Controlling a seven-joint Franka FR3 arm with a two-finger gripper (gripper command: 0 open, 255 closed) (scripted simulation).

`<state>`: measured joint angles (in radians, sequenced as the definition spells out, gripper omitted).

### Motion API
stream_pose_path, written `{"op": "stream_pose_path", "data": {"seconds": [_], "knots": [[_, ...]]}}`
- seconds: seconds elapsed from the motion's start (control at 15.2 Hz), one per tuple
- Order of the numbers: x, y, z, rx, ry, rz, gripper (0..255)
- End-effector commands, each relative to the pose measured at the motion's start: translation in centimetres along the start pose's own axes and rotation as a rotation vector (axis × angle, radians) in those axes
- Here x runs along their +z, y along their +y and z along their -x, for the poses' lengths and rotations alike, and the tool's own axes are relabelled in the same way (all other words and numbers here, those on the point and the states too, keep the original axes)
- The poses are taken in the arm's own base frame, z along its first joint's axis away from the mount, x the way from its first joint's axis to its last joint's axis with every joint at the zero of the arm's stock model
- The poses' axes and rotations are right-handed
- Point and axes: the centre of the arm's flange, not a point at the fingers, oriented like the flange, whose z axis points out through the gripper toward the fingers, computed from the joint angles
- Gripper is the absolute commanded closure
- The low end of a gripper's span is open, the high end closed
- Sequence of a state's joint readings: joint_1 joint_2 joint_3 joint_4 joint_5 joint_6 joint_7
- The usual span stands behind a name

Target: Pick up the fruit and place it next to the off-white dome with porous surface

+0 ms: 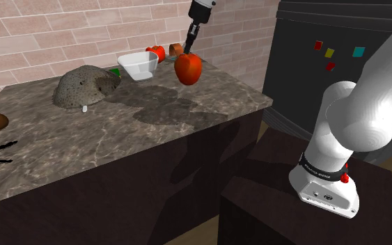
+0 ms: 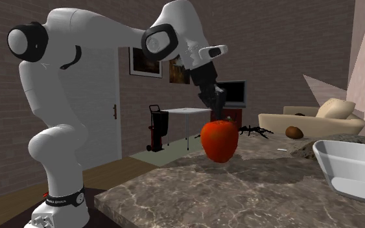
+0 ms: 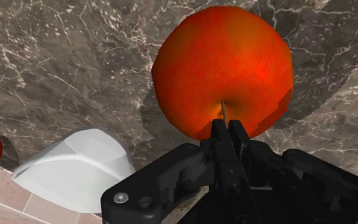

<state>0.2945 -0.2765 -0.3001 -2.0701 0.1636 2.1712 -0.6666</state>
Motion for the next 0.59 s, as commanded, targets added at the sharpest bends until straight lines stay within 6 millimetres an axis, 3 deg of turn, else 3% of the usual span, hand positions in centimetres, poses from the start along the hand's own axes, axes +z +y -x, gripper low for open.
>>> {"op": "stream_pose_path", "data": {"seconds": [0.0,0.53], "knots": [[-1.0,0.0,-0.4,0.000,0.000,0.000,255],[-4.8,0.1,-2.2,0.000,0.000,0.000,255]]}}
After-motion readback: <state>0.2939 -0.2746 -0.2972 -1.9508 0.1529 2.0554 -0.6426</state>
